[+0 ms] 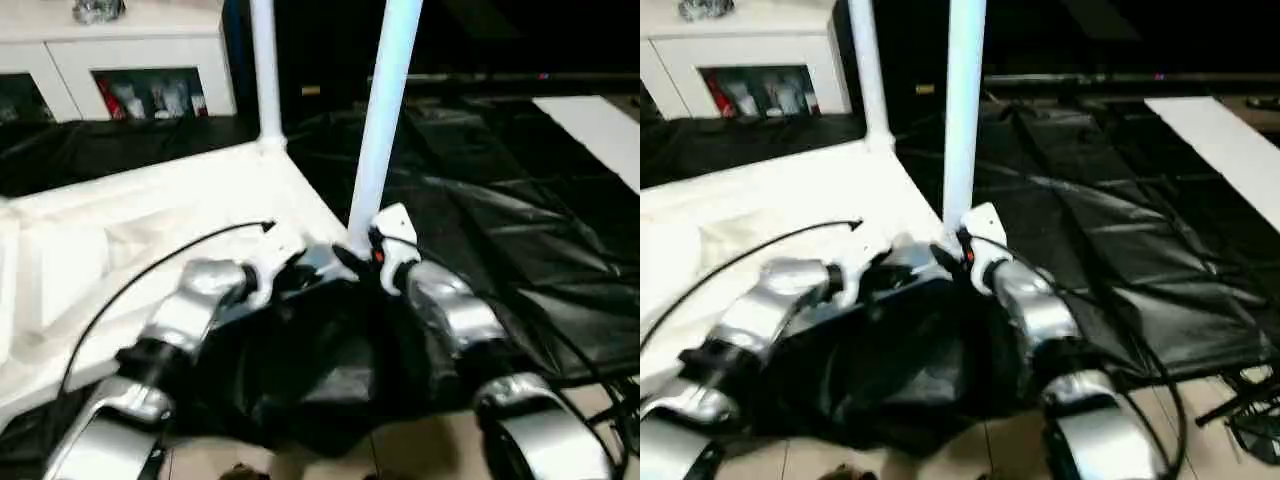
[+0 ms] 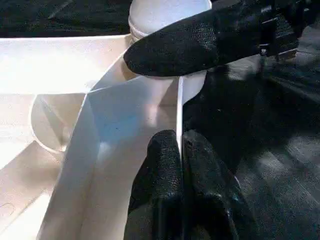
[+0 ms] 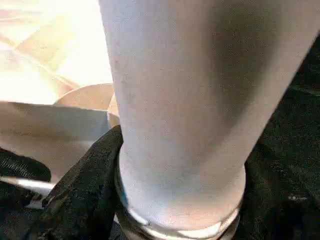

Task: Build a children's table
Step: Rotate leg to tighten

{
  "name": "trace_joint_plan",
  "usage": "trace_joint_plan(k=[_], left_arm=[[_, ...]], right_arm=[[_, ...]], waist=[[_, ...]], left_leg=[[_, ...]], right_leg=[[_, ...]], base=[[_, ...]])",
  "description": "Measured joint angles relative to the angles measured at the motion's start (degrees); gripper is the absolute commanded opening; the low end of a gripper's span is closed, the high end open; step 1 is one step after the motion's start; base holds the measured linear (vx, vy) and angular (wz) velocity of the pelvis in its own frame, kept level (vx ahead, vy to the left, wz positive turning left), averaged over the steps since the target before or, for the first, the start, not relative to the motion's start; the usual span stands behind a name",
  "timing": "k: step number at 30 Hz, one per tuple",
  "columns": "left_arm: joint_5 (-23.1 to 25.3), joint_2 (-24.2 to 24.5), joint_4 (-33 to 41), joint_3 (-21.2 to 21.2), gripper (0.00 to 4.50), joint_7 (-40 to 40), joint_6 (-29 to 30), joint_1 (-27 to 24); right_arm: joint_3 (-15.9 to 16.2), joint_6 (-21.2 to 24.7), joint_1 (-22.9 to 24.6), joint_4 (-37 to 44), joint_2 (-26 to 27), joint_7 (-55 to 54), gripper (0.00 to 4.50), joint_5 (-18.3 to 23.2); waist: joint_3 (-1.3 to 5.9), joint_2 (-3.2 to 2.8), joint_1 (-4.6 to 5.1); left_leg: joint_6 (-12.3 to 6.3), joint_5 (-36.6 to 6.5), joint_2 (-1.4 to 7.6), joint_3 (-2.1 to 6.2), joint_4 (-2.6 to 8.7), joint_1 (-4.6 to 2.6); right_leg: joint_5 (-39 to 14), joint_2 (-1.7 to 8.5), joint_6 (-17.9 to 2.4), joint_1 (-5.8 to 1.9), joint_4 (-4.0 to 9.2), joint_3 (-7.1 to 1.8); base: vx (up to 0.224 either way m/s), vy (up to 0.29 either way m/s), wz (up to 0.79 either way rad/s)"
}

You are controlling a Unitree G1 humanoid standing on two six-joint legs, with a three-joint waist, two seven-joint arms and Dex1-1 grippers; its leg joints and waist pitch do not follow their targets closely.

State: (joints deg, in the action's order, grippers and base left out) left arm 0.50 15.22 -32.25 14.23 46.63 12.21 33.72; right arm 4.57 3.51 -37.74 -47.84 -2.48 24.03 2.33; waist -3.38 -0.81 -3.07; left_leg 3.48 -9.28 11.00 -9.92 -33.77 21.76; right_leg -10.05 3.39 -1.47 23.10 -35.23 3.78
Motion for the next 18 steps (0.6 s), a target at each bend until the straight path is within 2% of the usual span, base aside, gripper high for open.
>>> trace_joint_plan(k=[1, 3, 10, 13, 18], left_arm=[[0.3, -0.1, -0.2, -0.1, 0.0, -0.1, -0.2, 0.1], [0.5, -0.2, -0.3, -0.1, 0.0, -0.1, -0.5, 0.1], [0.6, 0.4, -0.2, -0.4, 0.0, 1.5, -1.5, -0.2], [-0.8, 1.9, 2.2, -0.6, 0.0, 4.8, -2.1, -2.1], [-2.2, 4.8, 4.9, 0.1, 0.0, 12.0, -3.9, -4.3]], right_arm=[[-0.1, -0.5, -0.1, -0.3, 0.2, -0.5, 2.76, -0.2], [-0.3, -1.2, -0.1, -0.8, 0.3, -0.5, 3.31, -0.2], [-0.7, -1.8, 0.0, -0.8, 0.1, 2.9, 3.93, 0.1], [1.0, -3.1, 1.3, 0.7, -2.4, 10.0, 3.93, 0.3], [4.2, -3.6, 4.3, 6.3, -7.5, 23.5, 3.93, 1.6]], waist=[[0.0, -0.01, -0.03], [0.0, -0.01, -0.11], [0.0, 0.0, 0.02], [0.0, -0.01, 0.03], [-0.01, 0.0, -0.66]], left_leg=[[0.0, 0.0, 0.0, 0.0, 0.0, 0.01], [0.0, 0.0, 0.0, 0.0, 0.0, 0.02], [0.0, 0.0, 0.0, 0.0, 0.01, 0.06], [-0.01, 0.0, 0.01, 0.0, 0.03, 0.09], [-0.02, 0.0, 0.03, 0.0, 0.02, 0.17]], right_leg=[[0.0, 0.0, 0.0, 0.0, 0.01, 0.0], [0.0, 0.0, 0.0, 0.0, 0.02, 0.0], [0.0, 0.01, 0.0, 0.04, 0.01, 0.0], [-0.1, 0.01, 0.1, 0.05, 0.02, 0.01], [-0.1, 0.01, 0.1, 0.06, 0.04, 0.06]], base=[[0.0, 0.0, 0.0], [0.0, 0.0, 0.0], [0.0, 0.0, 0.0], [0.0, 0.0, 0.0], [0.0, 0.0, 0.0]])
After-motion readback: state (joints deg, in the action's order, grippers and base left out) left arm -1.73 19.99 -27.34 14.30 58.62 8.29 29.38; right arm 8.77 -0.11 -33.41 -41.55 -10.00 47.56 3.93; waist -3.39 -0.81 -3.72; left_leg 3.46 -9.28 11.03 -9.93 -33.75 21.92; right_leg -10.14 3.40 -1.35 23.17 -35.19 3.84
